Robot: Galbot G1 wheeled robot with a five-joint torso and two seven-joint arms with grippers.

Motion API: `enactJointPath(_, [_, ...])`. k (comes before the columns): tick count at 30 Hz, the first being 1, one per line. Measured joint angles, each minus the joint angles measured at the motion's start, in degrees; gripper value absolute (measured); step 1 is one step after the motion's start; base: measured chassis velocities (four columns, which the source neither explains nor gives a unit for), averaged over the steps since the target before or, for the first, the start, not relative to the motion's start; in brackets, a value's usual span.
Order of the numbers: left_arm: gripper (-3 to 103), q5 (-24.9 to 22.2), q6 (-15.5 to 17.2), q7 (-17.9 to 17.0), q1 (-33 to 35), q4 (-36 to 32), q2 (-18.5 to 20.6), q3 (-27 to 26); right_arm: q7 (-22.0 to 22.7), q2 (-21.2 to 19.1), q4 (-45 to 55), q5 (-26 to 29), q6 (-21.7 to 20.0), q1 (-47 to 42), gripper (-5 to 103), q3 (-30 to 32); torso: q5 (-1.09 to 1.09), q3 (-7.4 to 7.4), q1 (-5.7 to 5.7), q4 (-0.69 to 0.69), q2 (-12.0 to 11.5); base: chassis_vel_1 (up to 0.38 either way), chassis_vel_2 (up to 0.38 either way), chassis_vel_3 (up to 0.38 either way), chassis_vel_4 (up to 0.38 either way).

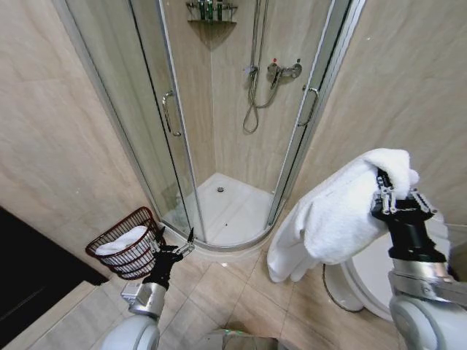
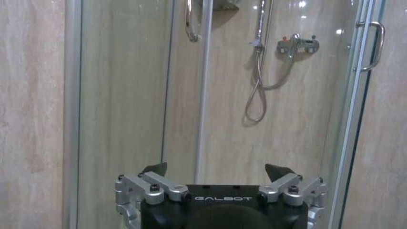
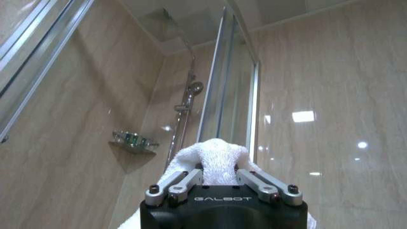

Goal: Discard the used towel into the hamper.

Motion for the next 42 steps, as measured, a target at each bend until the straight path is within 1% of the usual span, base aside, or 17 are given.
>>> enactJointPath(4, [100,0.0,0.0,0.0,0.0,0.0,0.0,0.0,0.0,-0.3,0.0,0.3,0.0,0.0,12,0.2,0.00,0.80,0.65,0.00,1.5,0.000,0.000,0.000,0.000])
enactJointPath(9, [100,0.0,0.0,0.0,0.0,0.0,0.0,0.0,0.0,-0.3,0.0,0.3,0.0,0.1,12,0.1,0.00,1.36,1.12,0.00,2.5,0.000,0.000,0.000,0.000])
enactJointPath(19, [100,0.0,0.0,0.0,0.0,0.0,0.0,0.0,0.2,-0.7,0.0,0.3,-0.2,0.1,12,-0.1,0.00,3.09,2.54,0.00,5.6,0.000,0.000,0.000,0.000])
enactJointPath(20, [100,0.0,0.0,0.0,0.0,0.0,0.0,0.0,0.2,-0.7,0.0,0.3,-0.2,0.1,12,-0.1,0.00,3.09,2.54,0.00,5.6,0.000,0.000,0.000,0.000])
enactJointPath(27, [100,0.0,0.0,0.0,0.0,0.0,0.0,0.0,0.2,-0.7,0.0,0.2,-0.4,0.3,12,-0.6,0.00,4.27,3.52,0.00,7.8,0.000,0.000,0.000,0.000])
enactJointPath(28, [100,0.0,0.0,0.0,0.0,0.0,0.0,0.0,0.2,-0.7,0.0,0.2,-0.4,0.3,12,-0.6,0.00,4.27,3.52,0.00,7.8,0.000,0.000,0.000,0.000])
enactJointPath(31, [100,0.0,0.0,0.0,0.0,0.0,0.0,0.0,0.2,-0.7,0.0,0.2,-0.4,0.3,12,-0.6,0.00,4.95,4.05,0.00,9.0,0.000,0.000,0.000,0.000])
enactJointPath(36, [100,0.0,0.0,0.0,0.0,0.0,0.0,0.0,0.3,-0.8,0.0,0.2,-0.4,0.5,12,-0.6,0.00,5.53,4.54,0.00,10.1,0.000,0.000,0.000,0.000])
enactJointPath(39, [100,0.0,0.0,0.0,0.0,0.0,0.0,0.0,0.3,-0.8,0.0,0.2,-0.4,0.5,12,-0.6,0.00,6.17,5.08,0.00,11.3,0.000,0.000,0.000,0.000])
enactJointPath(40, [100,0.0,0.0,0.0,0.0,0.0,0.0,0.0,0.3,-0.8,0.0,0.2,-0.4,0.5,12,-0.6,0.00,6.17,5.08,0.00,11.3,0.000,0.000,0.000,0.000])
enactJointPath(42, [100,0.0,0.0,0.0,0.0,0.0,0.0,0.0,0.3,-0.8,0.0,0.2,-0.4,0.5,12,-0.6,0.00,6.70,5.50,0.00,12.2,0.000,0.000,0.000,0.000])
